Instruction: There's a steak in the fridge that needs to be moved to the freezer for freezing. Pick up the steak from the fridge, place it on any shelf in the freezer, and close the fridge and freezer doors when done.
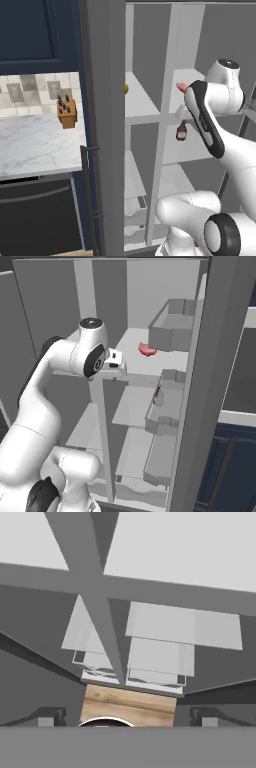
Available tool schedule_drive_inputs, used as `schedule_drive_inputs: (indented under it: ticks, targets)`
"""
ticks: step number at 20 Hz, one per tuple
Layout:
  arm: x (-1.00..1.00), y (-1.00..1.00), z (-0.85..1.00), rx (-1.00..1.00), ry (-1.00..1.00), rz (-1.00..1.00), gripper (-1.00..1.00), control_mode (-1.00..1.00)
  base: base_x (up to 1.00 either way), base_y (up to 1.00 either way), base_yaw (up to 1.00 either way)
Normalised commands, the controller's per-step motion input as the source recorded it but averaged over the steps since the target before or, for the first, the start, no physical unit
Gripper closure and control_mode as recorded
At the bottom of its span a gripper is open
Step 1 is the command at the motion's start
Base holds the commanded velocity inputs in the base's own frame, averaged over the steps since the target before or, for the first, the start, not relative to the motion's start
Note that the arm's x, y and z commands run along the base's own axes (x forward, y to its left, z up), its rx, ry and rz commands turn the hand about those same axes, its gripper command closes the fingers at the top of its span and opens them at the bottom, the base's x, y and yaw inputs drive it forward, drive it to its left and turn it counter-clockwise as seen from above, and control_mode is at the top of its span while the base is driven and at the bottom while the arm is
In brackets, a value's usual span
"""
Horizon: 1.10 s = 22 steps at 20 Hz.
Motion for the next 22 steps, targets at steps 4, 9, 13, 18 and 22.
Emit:
schedule_drive_inputs:
  ticks: [4,9,13,18,22]
  targets:
    - [0.23,-0.42,0.46,0.0,0.0,0.0,-1.0,-1.0,0.0,0.0,0.0]
    - [0.32,-0.51,0.39,0.0,-0.03,0.03,-1.0,-1.0,0.0,0.0,0.0]
    - [0.34,-0.39,0.14,-0.01,-0.07,0.03,-1.0,-1.0,0.0,0.0,0.0]
    - [0.51,-0.23,0.0,-0.02,-0.11,0.01,-1.0,-1.0,0.0,0.0,0.0]
    - [0.63,-0.04,0.03,-0.02,-0.04,0.0,-1.0,-1.0,0.0,0.0,0.0]
